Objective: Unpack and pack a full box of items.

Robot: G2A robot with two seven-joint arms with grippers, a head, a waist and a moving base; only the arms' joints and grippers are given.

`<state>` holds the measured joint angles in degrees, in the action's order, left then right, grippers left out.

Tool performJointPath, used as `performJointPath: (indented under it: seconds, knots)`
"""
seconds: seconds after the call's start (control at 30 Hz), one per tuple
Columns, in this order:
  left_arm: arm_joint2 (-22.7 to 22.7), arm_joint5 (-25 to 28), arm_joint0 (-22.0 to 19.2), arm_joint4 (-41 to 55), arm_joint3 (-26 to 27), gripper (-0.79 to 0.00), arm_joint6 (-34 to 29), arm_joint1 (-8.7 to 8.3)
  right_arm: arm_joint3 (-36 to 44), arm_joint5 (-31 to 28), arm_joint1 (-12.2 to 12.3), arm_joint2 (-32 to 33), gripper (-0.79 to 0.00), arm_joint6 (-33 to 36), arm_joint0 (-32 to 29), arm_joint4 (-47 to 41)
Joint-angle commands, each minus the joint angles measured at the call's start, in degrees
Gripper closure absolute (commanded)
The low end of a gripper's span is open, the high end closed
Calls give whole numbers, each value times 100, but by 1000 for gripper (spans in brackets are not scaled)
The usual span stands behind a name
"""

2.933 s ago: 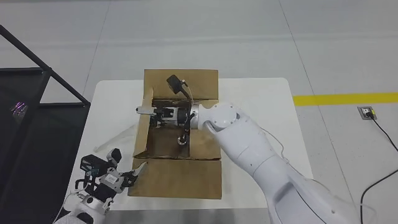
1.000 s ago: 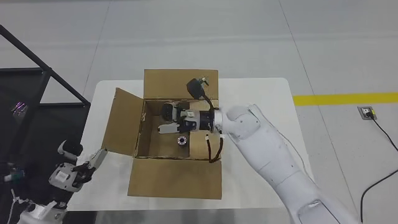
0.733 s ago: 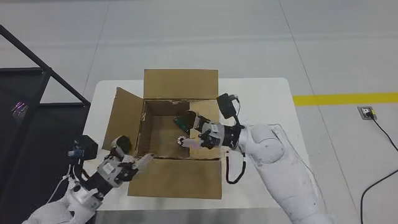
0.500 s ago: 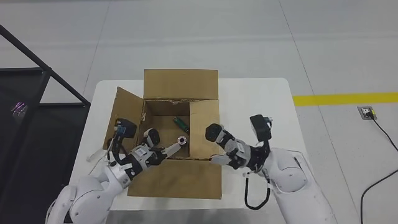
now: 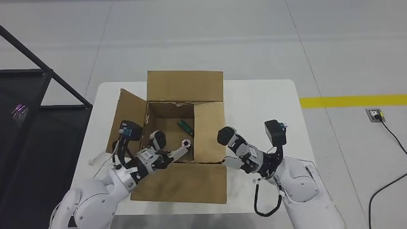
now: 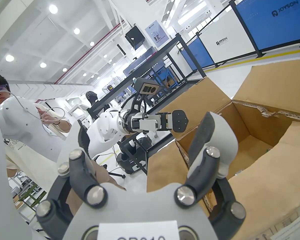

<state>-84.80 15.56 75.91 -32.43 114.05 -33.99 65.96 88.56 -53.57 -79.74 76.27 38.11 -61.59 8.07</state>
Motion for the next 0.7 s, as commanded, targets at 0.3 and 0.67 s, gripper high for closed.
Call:
performJointPath:
  seconds: [0.3,0.67]
  knots:
    - [1134,-907,-2183,1655,-2321,-785,-1589,160,282,-93,125,249,-785,-485,-461,135]
    - [2259,-745,-3528,1985,-4330,-785,-1929,430,403,-306,263,471,-785,-751,-903,85]
